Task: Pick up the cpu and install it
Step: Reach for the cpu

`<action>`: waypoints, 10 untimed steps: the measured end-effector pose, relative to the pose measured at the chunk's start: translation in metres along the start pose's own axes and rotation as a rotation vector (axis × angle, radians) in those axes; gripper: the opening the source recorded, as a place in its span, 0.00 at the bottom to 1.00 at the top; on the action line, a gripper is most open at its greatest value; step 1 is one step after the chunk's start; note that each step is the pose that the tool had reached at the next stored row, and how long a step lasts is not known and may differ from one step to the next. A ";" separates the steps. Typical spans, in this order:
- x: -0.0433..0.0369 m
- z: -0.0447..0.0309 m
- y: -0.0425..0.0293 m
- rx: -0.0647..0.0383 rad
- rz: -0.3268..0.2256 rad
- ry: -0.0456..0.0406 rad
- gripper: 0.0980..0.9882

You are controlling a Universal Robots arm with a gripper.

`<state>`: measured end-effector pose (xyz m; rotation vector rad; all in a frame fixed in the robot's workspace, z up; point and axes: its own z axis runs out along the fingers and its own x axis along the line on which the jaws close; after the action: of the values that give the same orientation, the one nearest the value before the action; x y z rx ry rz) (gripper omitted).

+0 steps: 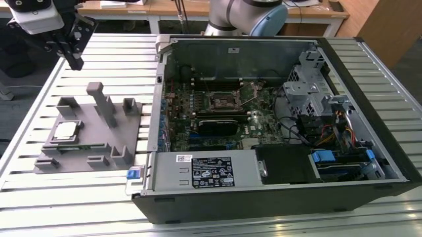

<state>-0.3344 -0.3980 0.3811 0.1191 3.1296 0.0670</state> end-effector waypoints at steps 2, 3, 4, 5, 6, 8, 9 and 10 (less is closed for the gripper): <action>0.0027 0.0004 -0.0002 0.000 0.000 0.0007 0.01; 0.0042 0.0005 -0.0003 0.000 0.000 0.0011 0.01; 0.0057 0.0007 -0.0004 0.000 0.000 0.0013 0.01; 0.0074 0.0009 -0.0006 0.000 0.000 0.0016 0.01; 0.0089 0.0012 -0.0007 0.000 0.000 0.0018 0.01; 0.0117 0.0017 -0.0010 0.000 0.000 0.0025 0.01; 0.0129 0.0020 -0.0011 0.000 0.000 0.0030 0.01; 0.0141 0.0023 -0.0012 0.000 0.000 0.0035 0.01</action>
<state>-0.3485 -0.3980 0.3787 0.1194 3.1332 0.0669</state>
